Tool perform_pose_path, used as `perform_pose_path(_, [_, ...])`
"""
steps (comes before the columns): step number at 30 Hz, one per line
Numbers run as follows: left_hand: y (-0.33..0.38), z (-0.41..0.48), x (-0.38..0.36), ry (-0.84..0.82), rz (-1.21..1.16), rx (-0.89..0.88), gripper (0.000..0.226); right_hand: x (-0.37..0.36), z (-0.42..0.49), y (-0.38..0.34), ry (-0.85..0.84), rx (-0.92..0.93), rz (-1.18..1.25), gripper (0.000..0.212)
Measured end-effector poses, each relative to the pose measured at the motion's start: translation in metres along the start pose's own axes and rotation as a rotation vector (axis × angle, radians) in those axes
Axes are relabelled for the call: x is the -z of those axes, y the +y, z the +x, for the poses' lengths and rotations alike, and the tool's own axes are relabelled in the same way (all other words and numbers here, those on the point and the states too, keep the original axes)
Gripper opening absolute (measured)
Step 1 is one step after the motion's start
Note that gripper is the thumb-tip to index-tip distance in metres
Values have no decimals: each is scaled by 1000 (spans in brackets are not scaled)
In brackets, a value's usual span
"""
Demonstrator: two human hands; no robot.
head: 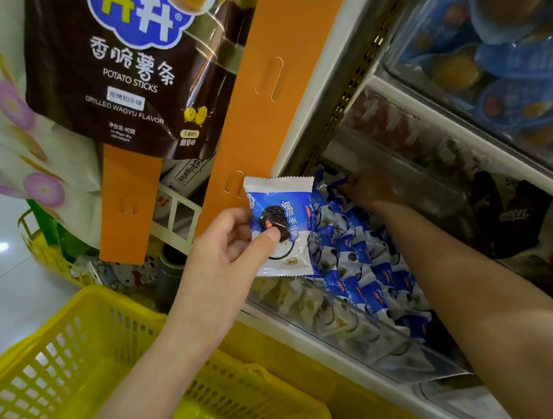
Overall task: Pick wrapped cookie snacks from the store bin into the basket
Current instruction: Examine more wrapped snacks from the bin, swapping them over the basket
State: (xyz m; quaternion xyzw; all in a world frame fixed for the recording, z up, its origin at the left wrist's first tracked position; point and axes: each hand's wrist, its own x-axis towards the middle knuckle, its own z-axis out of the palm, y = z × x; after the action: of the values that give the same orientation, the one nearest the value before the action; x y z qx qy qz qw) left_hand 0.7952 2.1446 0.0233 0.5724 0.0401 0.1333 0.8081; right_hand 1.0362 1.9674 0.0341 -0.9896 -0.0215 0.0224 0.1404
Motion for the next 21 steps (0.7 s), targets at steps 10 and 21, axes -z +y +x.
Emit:
perform_pose_path(10, [4, -12, -7, -24, 13, 3, 19, 39, -61, -13, 414, 152, 228, 17])
perform_pose_path(21, [-4, -22, -11, -68, 142, 13, 23, 35, -137, 20, -185, -9, 38, 31])
